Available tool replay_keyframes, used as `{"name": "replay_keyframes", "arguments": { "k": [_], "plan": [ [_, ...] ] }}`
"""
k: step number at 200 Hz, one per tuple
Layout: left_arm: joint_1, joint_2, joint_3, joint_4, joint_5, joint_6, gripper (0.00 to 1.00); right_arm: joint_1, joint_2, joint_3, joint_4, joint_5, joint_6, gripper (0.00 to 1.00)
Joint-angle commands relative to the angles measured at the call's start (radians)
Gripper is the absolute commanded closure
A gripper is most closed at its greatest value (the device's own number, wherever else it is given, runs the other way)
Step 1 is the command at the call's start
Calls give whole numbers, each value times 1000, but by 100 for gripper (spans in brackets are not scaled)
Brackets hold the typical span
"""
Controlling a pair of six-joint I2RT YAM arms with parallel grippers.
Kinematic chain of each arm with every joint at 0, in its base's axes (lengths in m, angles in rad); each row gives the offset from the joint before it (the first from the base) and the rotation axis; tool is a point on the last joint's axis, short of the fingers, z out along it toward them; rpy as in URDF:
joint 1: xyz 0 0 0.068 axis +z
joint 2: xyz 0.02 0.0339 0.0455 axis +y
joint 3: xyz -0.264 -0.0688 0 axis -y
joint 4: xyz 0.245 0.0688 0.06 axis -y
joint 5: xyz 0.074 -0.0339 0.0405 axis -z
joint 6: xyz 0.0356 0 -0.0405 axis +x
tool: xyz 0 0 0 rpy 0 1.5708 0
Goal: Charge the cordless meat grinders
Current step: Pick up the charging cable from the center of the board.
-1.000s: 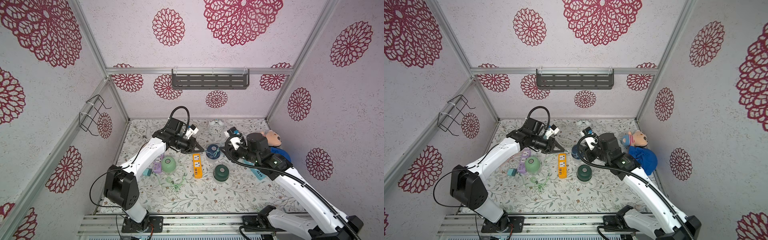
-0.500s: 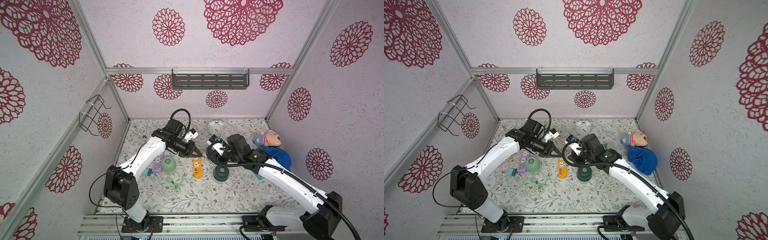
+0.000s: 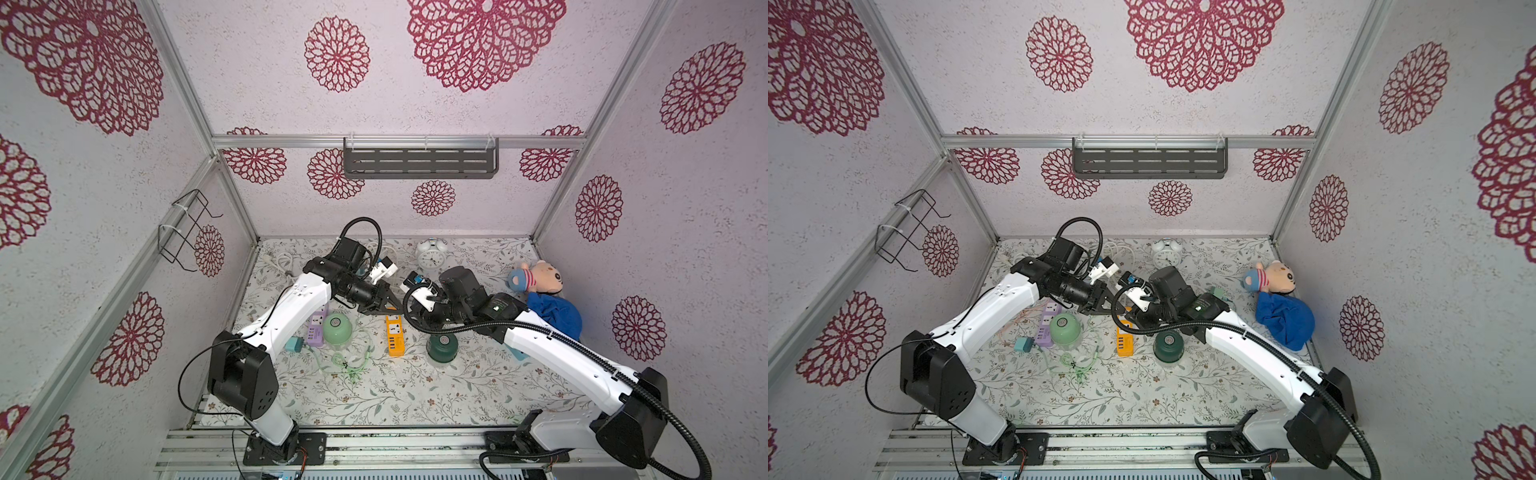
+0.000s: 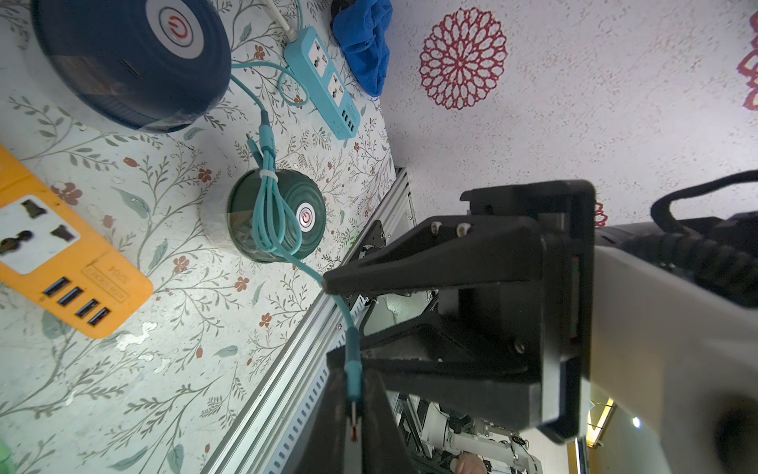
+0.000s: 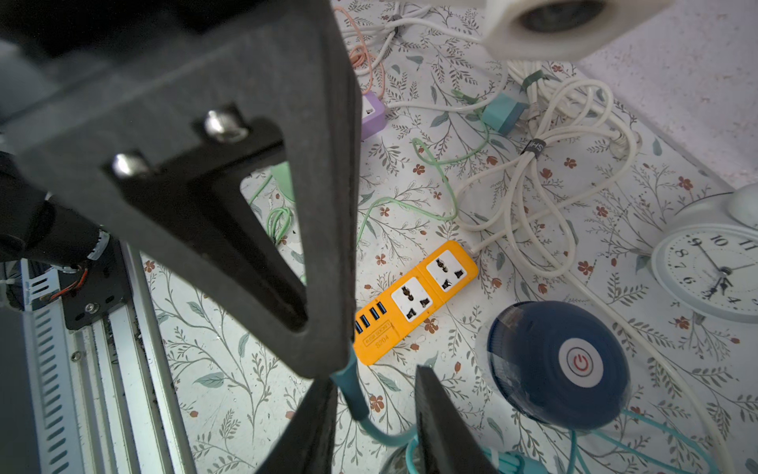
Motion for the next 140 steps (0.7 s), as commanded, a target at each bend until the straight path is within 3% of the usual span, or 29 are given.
{"name": "replay_keyframes", "arguments": {
  "k": [1, 55, 85, 101, 114, 140],
  "plan": [
    [5, 6, 19, -17, 31, 28, 100, 6, 0, 40, 1, 11, -21, 68],
    [3, 13, 17, -25, 41, 37, 100, 7, 18, 61, 4, 16, -23, 77],
    [4, 17, 19, -26, 44, 38, 100, 7, 21, 63, 3, 17, -24, 90],
    [5, 10, 22, -24, 17, 31, 74, 7, 21, 59, 2, 23, -28, 100],
    [16, -5, 16, -3, -11, 8, 53, 7, 22, 55, -1, 31, -31, 100],
    [70, -49, -20, 75, -32, -68, 46, 6, 15, 40, 0, 46, -33, 100]
  ]
}}
